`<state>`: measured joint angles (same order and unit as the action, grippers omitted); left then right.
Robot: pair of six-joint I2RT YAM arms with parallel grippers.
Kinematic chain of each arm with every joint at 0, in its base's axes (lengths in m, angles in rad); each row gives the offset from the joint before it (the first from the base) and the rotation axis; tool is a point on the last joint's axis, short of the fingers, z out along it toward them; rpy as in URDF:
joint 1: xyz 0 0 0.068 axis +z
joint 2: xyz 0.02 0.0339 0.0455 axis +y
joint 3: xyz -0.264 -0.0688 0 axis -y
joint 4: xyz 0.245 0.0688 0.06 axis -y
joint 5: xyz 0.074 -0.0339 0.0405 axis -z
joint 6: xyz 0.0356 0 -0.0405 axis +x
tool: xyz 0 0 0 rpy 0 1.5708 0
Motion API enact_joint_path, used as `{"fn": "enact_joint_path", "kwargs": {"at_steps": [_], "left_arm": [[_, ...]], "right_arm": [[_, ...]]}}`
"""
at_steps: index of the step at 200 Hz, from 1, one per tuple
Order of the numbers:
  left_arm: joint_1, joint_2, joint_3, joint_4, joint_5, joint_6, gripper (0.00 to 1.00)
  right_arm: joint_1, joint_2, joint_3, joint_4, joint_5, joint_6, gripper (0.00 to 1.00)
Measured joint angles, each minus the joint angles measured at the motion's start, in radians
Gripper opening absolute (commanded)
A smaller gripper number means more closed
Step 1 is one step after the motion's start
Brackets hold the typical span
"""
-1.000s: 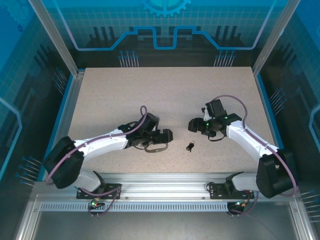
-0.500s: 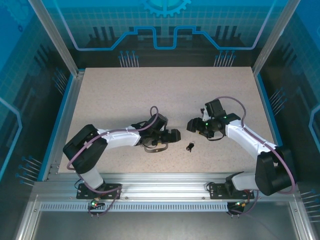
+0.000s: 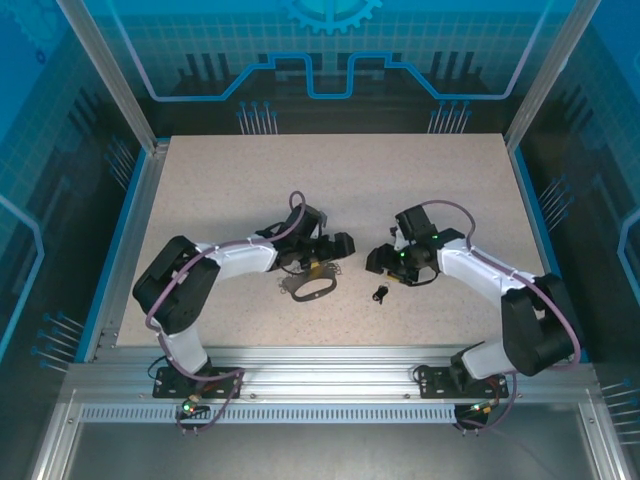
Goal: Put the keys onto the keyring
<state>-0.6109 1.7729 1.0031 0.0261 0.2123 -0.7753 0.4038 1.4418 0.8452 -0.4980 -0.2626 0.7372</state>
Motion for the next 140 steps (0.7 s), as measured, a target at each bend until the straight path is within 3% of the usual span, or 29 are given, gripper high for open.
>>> {"fn": "enact_joint_path", "kwargs": {"at_steps": [35,80,140], "left_arm": [[0.014,-0.011,0.065,-0.041,0.044,0.042,0.99],[0.019,-0.134,0.058,-0.104,0.055,0.048,0.99],[0.016,-0.245,-0.048,-0.182,0.004,0.041,0.99]], "right_arm": [[0.050,0.068,0.091,0.001,-0.007,-0.059,0.50],[0.109,0.167,0.229,-0.029,0.016,-0.199,0.45],[0.152,0.206,0.227,-0.048,0.053,-0.242,0.43]]}}
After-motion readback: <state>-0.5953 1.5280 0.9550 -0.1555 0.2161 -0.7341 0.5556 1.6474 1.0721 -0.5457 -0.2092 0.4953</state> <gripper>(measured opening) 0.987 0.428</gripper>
